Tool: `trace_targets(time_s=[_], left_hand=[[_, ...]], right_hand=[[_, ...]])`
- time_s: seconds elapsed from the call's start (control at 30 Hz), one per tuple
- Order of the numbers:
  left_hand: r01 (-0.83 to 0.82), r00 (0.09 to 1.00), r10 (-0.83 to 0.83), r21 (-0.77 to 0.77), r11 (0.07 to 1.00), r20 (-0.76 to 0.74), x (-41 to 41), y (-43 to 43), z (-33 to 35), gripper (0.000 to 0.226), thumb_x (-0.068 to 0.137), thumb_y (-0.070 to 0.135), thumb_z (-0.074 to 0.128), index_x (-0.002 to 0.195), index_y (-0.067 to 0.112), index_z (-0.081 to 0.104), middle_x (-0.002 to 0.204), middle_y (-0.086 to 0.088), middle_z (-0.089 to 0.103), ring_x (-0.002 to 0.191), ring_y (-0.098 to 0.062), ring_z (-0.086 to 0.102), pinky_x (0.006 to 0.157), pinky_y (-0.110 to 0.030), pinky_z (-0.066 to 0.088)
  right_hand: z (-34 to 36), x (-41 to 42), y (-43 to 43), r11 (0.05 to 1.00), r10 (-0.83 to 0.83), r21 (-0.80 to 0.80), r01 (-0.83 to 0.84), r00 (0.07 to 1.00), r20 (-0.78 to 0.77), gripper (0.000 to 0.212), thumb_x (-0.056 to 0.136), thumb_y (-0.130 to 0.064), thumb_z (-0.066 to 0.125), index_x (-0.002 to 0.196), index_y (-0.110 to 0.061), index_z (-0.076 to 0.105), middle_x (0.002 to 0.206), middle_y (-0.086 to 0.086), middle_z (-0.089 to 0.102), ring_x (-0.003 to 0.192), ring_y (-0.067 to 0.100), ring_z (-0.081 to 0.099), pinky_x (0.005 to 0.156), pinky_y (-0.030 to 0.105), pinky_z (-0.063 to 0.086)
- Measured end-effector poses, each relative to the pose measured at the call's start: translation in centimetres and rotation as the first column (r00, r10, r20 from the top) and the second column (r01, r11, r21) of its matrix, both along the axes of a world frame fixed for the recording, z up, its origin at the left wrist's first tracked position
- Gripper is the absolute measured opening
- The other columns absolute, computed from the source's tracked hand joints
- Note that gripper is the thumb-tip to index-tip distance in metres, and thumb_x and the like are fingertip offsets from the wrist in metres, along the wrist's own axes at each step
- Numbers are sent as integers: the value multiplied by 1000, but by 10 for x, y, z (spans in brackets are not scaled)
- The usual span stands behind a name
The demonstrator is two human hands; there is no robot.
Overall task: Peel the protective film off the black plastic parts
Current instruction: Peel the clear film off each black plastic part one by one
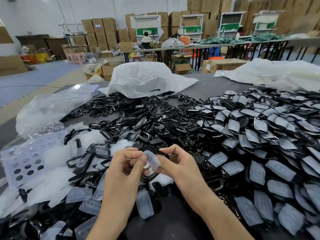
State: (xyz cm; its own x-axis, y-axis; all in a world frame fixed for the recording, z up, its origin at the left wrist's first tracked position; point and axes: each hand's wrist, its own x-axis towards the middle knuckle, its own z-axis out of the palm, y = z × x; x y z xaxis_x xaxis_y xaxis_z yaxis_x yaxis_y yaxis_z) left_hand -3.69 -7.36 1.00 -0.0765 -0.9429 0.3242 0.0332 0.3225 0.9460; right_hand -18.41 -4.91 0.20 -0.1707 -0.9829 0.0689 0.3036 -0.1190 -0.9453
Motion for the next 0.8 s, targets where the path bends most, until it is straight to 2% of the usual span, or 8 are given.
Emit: trace_targets(time_s=[0.13, 0.27, 0.4, 0.5, 0.63, 0.73, 0.8], left_hand=[[-34, 999, 34, 0, 999, -11, 0, 1, -1, 10, 90, 21, 68, 83, 29, 66, 80, 0, 72, 68, -15, 70, 61, -21, 57], [-62, 998, 61, 35, 997, 7, 2, 0, -4, 11, 92, 24, 66, 86, 34, 63, 77, -5, 72, 71, -25, 70, 66, -37, 60], [-32, 998, 36, 70, 997, -60, 3, -4, -2, 11, 86, 29, 67, 93, 36, 62, 90, -4, 72, 75, -26, 72, 68, -33, 61], [56, 994, -44, 121, 991, -101, 2, -6, -4, 21, 80, 31, 69, 100, 28, 65, 92, -6, 73, 75, -28, 72, 71, -36, 62], [187, 982, -185, 96, 978, -23, 4, -3, -3, 15, 84, 33, 66, 98, 29, 71, 91, -5, 74, 80, -19, 72, 72, -22, 58], [167, 985, -169, 62, 984, 25, 6, -4, -3, 11, 93, 28, 61, 98, 33, 69, 89, -3, 74, 80, -20, 72, 75, -27, 59], [126, 986, -128, 20, 992, 108, 6, -5, -3, 20, 97, 20, 59, 94, 37, 68, 80, 1, 72, 75, -20, 71, 73, -24, 58]], right_hand=[[2, 3, 2, 999, 43, -29, -43, 999, -10, 12, 82, -24, 82, 82, -28, 72, 80, 3, 69, 82, 20, 73, 79, 23, 58], [1, 4, 2, 997, 68, -45, -67, 997, 26, 13, 88, -19, 75, 98, -12, 70, 94, 11, 77, 89, 29, 76, 81, 25, 59], [3, 6, 1, 994, 102, -57, -98, 992, 74, 27, 88, -27, 72, 107, -8, 67, 99, 14, 76, 92, 32, 75, 81, 27, 59], [3, 6, 1, 997, 49, -68, -45, 998, 48, 18, 89, -14, 72, 106, -8, 67, 95, 13, 77, 85, 25, 76, 76, 24, 59], [3, 4, 1, 997, 8, -77, -6, 1000, 20, 12, 92, -8, 69, 104, -6, 67, 90, 12, 77, 75, 21, 74, 73, 25, 60], [3, 4, 0, 997, -7, -82, 8, 1000, 11, 8, 93, -11, 68, 100, -9, 69, 86, 10, 77, 73, 21, 74, 71, 24, 59], [1, 3, -1, 997, -23, -71, 23, 1000, -8, 5, 93, -15, 69, 97, -13, 72, 87, 10, 77, 74, 23, 75, 72, 24, 59]])
